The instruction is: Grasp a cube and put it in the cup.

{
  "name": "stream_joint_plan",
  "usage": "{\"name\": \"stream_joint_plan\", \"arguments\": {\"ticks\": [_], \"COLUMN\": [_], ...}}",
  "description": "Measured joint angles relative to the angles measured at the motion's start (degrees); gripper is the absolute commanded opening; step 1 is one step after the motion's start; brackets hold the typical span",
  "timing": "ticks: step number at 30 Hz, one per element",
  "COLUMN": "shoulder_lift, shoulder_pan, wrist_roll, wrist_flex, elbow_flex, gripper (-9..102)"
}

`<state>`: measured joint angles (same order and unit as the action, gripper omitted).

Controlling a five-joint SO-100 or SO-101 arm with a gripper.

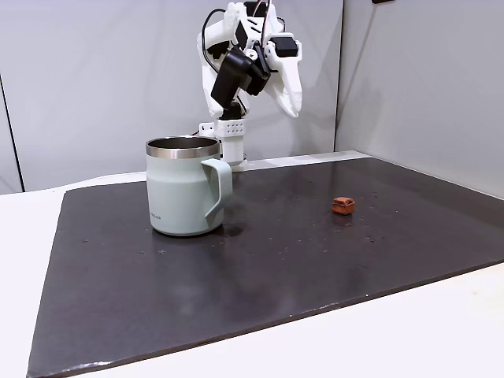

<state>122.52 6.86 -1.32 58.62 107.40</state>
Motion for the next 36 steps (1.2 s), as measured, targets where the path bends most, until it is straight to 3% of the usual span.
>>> {"name": "stream_joint_plan", "arguments": {"ticks": [23, 36], "shoulder_lift": [-41.9, -52.6], "shoulder_pan": [5.7, 6.7], "wrist_roll": [0.5, 2.7], "wrist_flex": [18.8, 21.3], "elbow_flex": [-39.3, -47.9], "gripper": [0, 4]}}
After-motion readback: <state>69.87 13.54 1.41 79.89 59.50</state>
